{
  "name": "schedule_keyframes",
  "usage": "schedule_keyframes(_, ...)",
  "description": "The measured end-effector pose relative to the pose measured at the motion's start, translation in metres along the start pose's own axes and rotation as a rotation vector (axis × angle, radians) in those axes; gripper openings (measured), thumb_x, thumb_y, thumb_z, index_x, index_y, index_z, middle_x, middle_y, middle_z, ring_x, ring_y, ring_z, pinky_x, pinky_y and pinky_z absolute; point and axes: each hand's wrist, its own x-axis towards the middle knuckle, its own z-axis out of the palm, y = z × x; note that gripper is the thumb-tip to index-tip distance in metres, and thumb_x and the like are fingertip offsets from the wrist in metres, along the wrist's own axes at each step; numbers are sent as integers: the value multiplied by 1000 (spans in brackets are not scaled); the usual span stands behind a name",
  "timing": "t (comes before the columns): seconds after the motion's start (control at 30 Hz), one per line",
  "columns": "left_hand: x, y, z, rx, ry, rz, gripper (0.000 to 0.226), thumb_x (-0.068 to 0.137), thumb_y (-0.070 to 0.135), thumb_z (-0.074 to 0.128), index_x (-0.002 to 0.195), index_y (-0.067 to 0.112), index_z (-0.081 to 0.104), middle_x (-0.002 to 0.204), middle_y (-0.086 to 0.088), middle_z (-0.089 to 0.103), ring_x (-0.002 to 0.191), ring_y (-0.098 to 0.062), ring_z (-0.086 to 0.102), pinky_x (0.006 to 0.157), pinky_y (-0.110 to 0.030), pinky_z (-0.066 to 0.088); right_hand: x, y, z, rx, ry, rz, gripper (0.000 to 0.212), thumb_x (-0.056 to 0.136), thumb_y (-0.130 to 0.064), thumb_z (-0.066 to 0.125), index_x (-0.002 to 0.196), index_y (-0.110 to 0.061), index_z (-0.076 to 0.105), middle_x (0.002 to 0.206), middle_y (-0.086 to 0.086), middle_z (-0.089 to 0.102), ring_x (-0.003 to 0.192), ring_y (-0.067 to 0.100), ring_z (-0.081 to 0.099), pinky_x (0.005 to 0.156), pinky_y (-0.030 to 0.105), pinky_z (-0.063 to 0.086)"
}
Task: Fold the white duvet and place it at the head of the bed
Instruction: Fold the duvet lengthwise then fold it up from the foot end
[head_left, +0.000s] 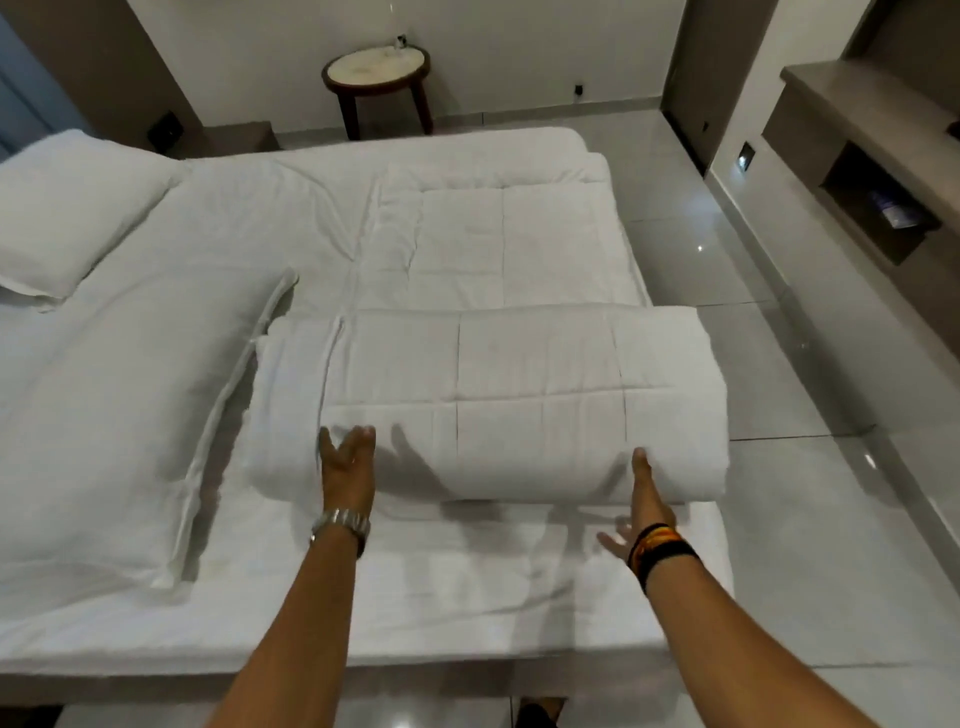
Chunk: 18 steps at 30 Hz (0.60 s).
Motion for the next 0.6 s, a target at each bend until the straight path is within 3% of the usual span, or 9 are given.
schedule_keyframes(0.07,14,-33,16,8,141,-56,98,96,39,72,167,20,7,168,-6,31,150,-25,37,115,-29,30,24,-1,22,24,-78,75,138,54,-87,79,164,-24,24,164,15,35,145,40,41,106,66,48)
schedule_keyframes(0.13,26,-53,26,-108,257,-250,122,85,52,80,166,19,-5,172,-7,18,152,-29,32,123,-40,28,43,-10,49,77,-120,81,143,42,-90,78,161,-23,33,158,13,43,139,41,47,108,66,46)
schedule_keyframes(0.2,41,-59,27,-270,249,-385,140,69,73,81,166,21,-6,169,-8,25,147,-32,40,117,-53,41,54,-24,69,174,-115,30,135,36,-84,84,152,-25,47,146,8,59,129,39,59,105,64,49)
schedule_keyframes(0.27,72,-56,29,-408,156,-406,144,50,86,81,164,23,19,159,-7,45,138,-30,51,109,-55,48,75,-33,82,279,-75,-5,120,40,-70,94,144,-26,56,136,5,69,119,35,68,100,63,54)
schedule_keyframes(0.33,98,-41,37,-490,38,-397,125,46,88,81,152,30,46,146,-4,60,130,-31,58,108,-57,48,94,-33,88,324,3,-9,106,52,-57,99,143,-22,57,133,6,70,114,34,70,100,60,55)
schedule_keyframes(0.4,115,-31,47,-488,7,-351,82,71,76,77,138,33,59,137,-1,66,125,-29,62,104,-50,52,104,-31,91,322,40,-22,86,60,-49,99,134,-21,63,128,7,72,111,34,72,99,58,56)
schedule_keyframes(0.47,123,-30,52,-434,87,-317,54,94,51,71,141,26,60,139,-3,66,125,-26,63,95,-40,57,98,-33,95,310,27,-57,66,63,-44,99,117,-22,68,120,7,75,105,33,73,96,57,58)
schedule_keyframes(0.6,99,-23,43,-419,137,-362,64,92,33,76,149,15,52,144,-4,61,129,-25,60,107,-41,50,59,-48,84,280,5,-126,52,65,-42,98,100,-25,63,116,5,74,103,31,73,95,56,59)
